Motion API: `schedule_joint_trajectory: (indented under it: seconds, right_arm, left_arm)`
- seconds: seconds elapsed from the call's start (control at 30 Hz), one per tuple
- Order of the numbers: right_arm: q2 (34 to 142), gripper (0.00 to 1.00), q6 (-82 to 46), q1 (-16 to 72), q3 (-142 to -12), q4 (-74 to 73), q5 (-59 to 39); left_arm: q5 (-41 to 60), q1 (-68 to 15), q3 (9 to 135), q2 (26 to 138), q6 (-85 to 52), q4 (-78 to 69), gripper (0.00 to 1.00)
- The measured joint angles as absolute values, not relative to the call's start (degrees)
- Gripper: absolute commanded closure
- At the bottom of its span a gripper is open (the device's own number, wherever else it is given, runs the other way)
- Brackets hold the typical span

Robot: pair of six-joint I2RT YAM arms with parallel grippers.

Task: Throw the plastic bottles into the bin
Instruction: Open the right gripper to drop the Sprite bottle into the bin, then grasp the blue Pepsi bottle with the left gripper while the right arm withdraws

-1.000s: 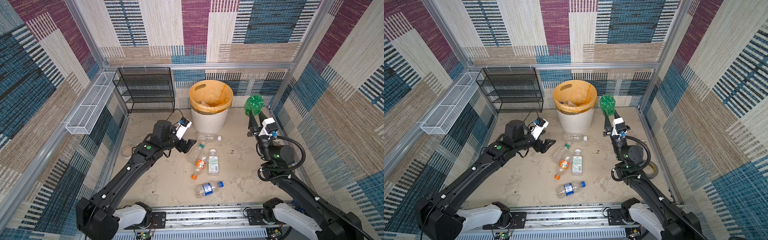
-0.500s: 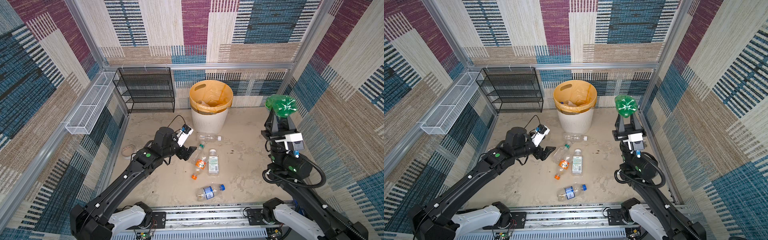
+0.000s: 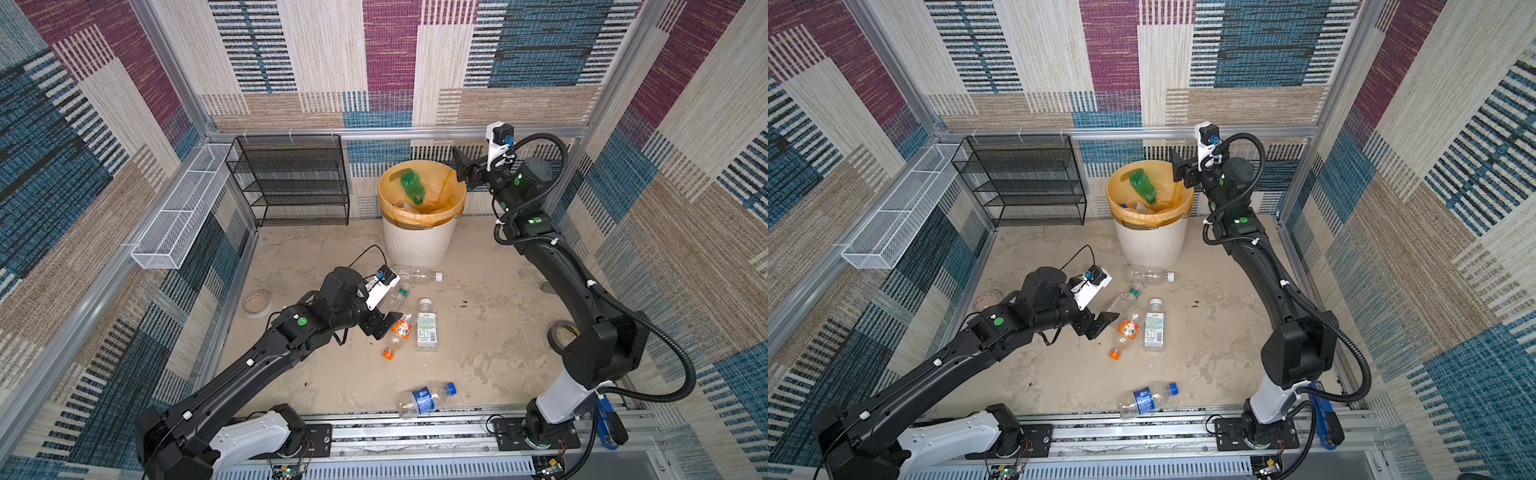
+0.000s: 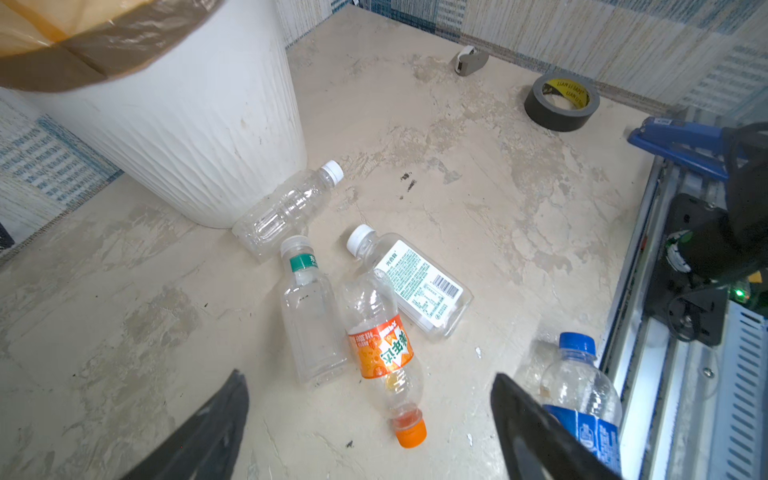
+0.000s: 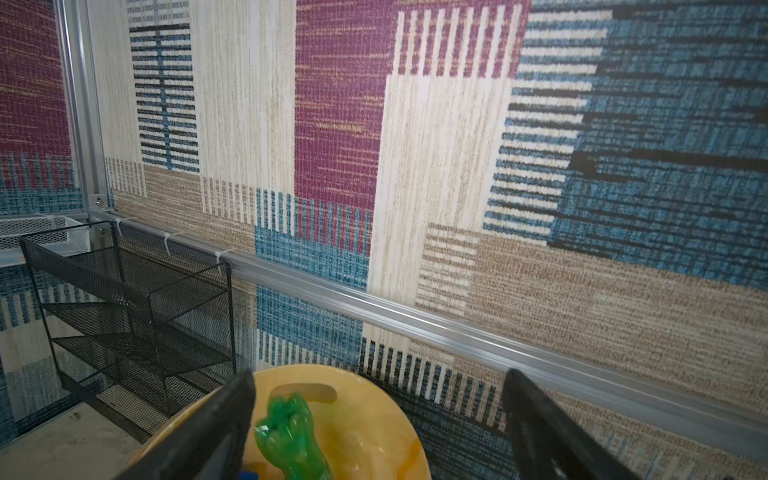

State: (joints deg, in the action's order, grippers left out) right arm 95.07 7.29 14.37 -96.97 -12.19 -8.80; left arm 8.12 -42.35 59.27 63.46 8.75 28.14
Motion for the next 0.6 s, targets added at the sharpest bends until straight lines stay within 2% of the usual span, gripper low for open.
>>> schedule_joint_trajectory:
  seconds: [0.2,0.4,0.6]
  right_arm:
    - [86.7,0.05,4.8,11.8,-86.8,-13.1,-8.8]
    - [77.9,0.04,2.6,9.2,-73.6,-16.1,-7.0]
    - [73.3,0.04,-0.2,8.1,-63.5,-18.7,-7.3]
  left_arm:
    - [12.2,-48.9,61.6,68.9,8.7,34.2,0.04]
    - [17.0,-60.7,64.8,76.4,6.3,40.0,0.03]
    - [18.4,-72.0,65.5,80.4,1.9,45.5,0.00]
